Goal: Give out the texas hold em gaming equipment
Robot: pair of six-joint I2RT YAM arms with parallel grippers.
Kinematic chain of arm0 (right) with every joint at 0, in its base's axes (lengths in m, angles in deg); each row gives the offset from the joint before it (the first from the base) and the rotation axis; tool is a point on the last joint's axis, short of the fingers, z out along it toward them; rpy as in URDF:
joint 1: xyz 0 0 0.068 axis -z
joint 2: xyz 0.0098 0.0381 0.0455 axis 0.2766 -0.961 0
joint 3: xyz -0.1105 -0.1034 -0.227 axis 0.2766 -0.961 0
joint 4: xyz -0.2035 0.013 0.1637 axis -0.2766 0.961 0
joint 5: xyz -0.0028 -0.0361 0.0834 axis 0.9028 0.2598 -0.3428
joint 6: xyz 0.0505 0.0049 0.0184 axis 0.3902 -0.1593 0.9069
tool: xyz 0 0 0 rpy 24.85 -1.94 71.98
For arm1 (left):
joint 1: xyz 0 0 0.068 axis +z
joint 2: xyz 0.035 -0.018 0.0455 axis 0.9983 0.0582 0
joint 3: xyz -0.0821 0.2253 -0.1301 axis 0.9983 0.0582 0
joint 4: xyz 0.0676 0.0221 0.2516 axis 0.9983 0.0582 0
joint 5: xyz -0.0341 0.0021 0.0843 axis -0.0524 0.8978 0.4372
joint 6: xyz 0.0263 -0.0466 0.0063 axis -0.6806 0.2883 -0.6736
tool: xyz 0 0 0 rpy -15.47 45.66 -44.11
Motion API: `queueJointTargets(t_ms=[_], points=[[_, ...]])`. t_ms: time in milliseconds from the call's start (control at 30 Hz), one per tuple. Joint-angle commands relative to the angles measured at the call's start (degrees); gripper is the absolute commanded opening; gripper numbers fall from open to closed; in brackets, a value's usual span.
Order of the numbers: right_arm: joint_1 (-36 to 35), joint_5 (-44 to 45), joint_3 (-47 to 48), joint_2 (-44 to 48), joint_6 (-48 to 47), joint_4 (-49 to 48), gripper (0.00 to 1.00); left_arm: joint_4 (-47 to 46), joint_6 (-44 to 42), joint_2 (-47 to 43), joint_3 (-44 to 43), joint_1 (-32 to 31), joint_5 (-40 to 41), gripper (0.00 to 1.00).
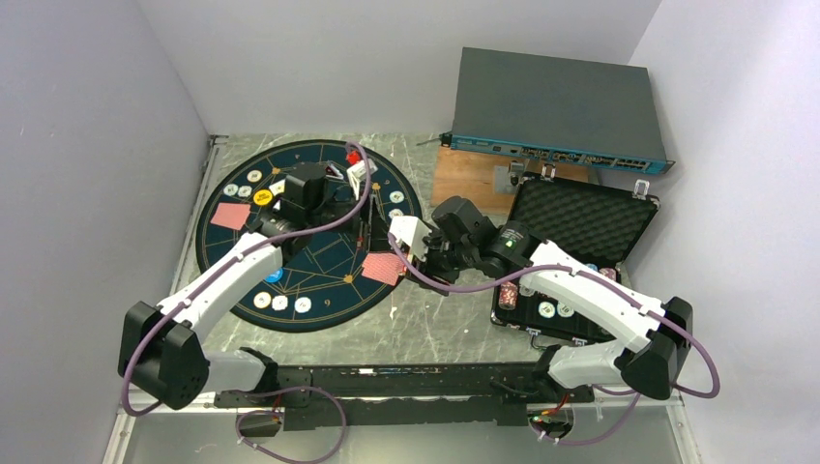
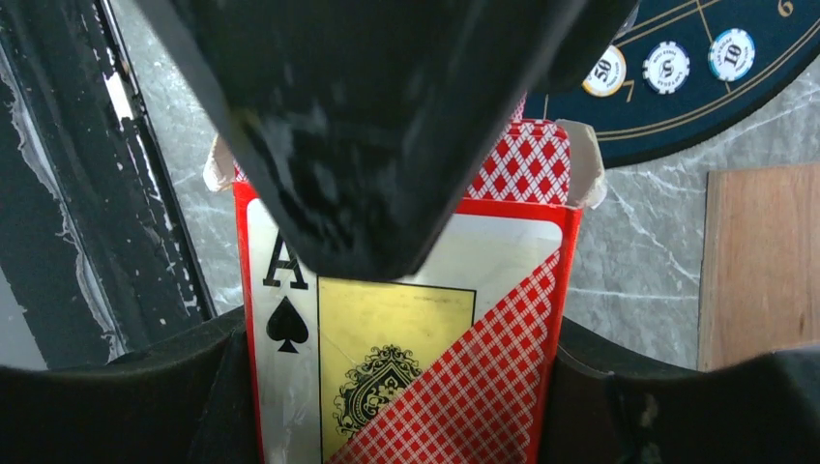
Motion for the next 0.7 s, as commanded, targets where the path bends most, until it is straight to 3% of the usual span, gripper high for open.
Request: queueJointTargets(t_ms=[0,367,667], points=[[-0.46,0.13,2.53,0.67,0.04,-2.9,0.0,-1.37,1.89,0.89,0.41,-1.94,1.41,0.93],[-0.46,0.24,1.58,2.1,0.29,-2.59,0.0,7.62,-4.22,0.88,0.15,-0.97,3.41,0.61],[-0.46,0.13,0.48,2.83,0.3,-2.22,0.0,8.77,-9.87,-2.18,-1.01,2.15,3.87,0.57]])
